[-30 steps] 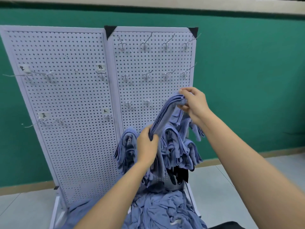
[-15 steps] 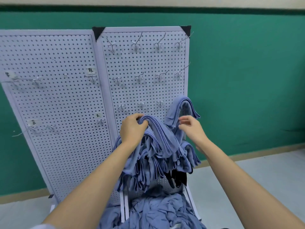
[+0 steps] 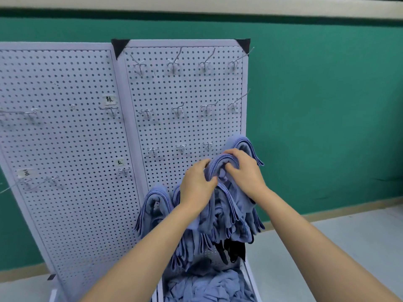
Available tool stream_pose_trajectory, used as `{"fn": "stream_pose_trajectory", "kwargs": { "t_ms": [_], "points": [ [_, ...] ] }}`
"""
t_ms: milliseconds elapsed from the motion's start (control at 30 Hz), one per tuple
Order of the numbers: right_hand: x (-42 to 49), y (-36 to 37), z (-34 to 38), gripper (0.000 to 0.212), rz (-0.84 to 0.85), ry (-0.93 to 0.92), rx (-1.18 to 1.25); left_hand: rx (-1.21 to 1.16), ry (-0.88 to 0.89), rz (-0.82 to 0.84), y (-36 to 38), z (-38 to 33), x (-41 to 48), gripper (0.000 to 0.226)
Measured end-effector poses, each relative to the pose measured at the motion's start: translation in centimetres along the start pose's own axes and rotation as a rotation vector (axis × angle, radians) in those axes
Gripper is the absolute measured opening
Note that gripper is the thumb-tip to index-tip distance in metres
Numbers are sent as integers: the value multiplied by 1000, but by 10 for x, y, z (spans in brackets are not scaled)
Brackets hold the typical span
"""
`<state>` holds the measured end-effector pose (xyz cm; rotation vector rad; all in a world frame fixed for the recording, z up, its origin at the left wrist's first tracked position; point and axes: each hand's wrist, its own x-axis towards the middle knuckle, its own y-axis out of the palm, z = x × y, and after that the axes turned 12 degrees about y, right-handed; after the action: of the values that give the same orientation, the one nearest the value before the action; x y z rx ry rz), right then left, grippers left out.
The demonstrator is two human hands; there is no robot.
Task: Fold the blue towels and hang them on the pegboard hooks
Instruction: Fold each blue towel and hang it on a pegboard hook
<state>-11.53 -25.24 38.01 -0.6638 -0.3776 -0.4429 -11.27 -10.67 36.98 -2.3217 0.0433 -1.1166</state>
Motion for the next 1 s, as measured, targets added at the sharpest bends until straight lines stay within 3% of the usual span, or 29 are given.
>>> {"fn": "stream_pose_trajectory", "kwargs": {
  "t_ms": [267, 700, 867, 1000],
  "points": [
    [48, -6, 19, 29, -65, 33, 97, 8, 50, -175, 8, 13, 58, 22],
    [107, 44, -9, 28, 32, 199, 132, -1, -62, -213, 48, 70, 108, 34],
    [100, 58, -24, 29, -5, 193, 203, -63, -74, -219, 63, 86, 95, 42],
    [81, 63, -38, 39, -28, 178, 116, 9, -151, -161, 67, 92, 67, 64]
  ]
}}
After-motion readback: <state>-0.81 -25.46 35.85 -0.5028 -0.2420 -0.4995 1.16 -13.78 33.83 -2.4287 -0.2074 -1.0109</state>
